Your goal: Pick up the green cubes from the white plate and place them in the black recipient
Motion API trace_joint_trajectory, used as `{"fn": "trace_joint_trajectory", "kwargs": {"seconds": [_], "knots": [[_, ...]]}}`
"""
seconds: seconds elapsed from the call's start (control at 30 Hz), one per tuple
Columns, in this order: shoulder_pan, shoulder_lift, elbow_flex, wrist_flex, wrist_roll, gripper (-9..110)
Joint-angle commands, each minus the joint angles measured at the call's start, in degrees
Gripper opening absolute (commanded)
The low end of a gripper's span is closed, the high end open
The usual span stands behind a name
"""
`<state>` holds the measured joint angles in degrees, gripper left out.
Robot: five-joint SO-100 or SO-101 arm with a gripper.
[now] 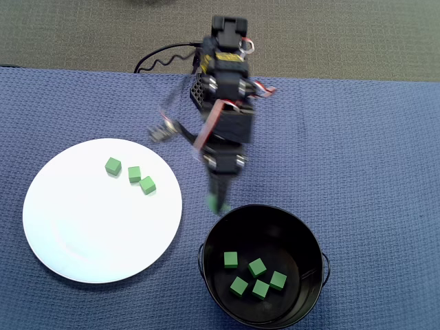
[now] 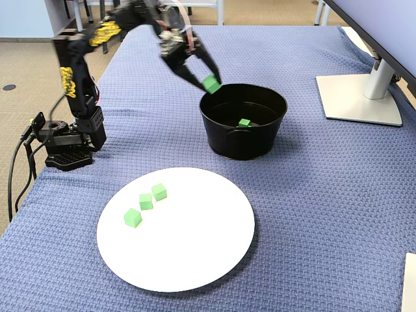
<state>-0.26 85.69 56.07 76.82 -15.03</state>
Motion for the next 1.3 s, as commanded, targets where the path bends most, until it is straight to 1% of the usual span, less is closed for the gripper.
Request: {"fn": "trace_joint_trajectory", "kwargs": {"seconds": [0.0,0.13,0.27,0.3,0.33,0.37,0.4,0.5,0.63,0.7,0.87,0.93,1.0,1.07,1.27], "knots": [[-7.6,-6.7,-12.3,1.4,5.0,0],[-10.2,-17.1,-22.3,1.8,7.6,0],[-12.1,-23.5,-28.1,2.1,6.6,0],[-12.7,-24.3,-28.8,2.5,5.3,9],[-13.1,-25.3,-30.1,3.7,4.0,24],[-13.4,-26.2,-31.5,5.1,3.5,35],[-13.4,-26.4,-31.8,5.7,3.3,39],[-12.5,-24.4,-30.6,6.0,1.8,46],[-9.8,-18.5,-25.7,6.4,-3.2,47],[-6.7,-13.2,-21.0,5.6,-5.2,42],[5.3,1.5,-5.6,4.1,-9.9,33],[10.8,6.8,2.8,1.5,-11.3,27],[15.6,10.5,10.5,-1.1,-13.6,27],[19.5,12.6,16.3,-3.1,-17.9,28],[28.6,17.1,28.0,-11.1,-37.3,32]]}}
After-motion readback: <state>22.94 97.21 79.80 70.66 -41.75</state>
